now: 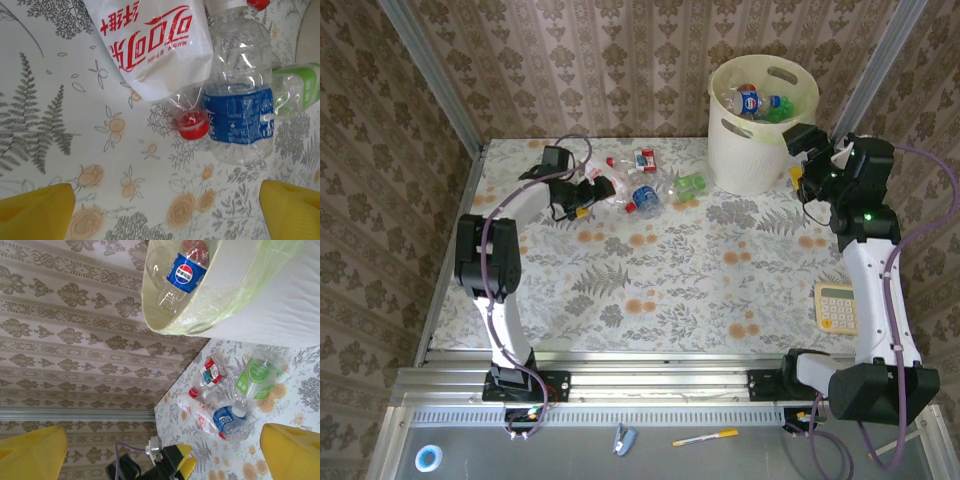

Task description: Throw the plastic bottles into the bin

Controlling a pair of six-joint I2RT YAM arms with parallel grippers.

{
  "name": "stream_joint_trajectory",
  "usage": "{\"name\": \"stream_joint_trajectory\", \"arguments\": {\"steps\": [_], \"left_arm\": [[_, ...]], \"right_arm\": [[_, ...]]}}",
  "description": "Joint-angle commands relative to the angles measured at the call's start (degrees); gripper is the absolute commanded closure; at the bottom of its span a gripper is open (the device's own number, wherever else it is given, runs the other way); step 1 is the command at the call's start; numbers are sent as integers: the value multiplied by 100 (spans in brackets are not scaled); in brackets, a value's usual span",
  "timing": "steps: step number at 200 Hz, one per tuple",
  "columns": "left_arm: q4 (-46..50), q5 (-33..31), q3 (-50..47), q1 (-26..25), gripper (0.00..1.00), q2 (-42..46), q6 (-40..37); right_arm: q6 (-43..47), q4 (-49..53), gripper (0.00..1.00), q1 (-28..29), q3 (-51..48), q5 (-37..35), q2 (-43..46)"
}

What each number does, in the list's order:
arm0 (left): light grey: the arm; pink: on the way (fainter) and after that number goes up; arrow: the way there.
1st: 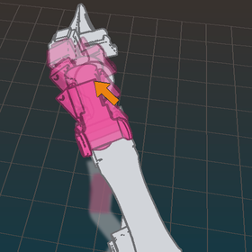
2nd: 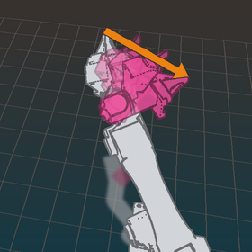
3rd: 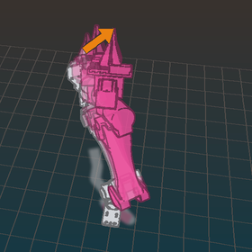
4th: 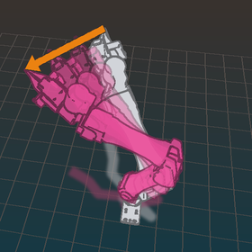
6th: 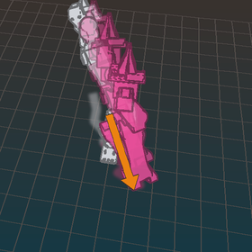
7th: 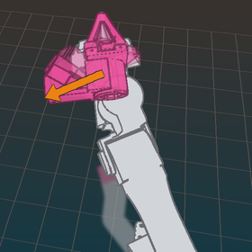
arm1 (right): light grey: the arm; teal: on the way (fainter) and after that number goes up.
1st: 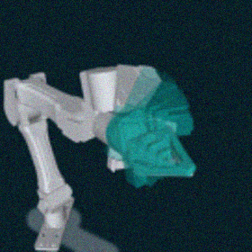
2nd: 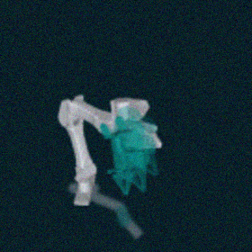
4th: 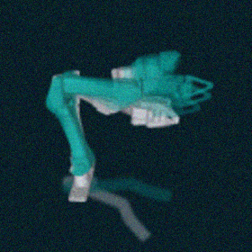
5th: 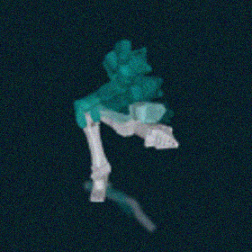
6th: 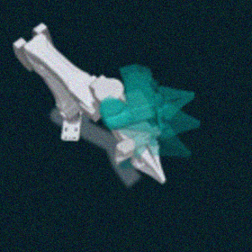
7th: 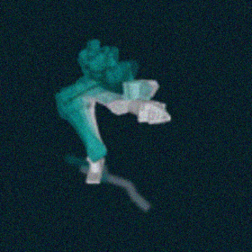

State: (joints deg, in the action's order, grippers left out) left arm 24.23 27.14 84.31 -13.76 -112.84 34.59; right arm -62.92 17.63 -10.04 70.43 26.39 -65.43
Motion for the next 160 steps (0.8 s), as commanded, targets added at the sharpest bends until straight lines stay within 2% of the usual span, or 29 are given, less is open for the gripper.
{"name": "stream_joint_trajectory", "arguments": {"steps": [1,74,160], "left_arm": [[109,-221,358,-122,8,-221,271],[339,-472,1052,-173,12,-993,477],[1069,-578,2408,-197,24,-2070,563]], "right_arm": [[84,93,0,-9,-218,143,190],[79,149,0,-11,-561,156,530],[155,245,0,-24,-618,167,601]]}}
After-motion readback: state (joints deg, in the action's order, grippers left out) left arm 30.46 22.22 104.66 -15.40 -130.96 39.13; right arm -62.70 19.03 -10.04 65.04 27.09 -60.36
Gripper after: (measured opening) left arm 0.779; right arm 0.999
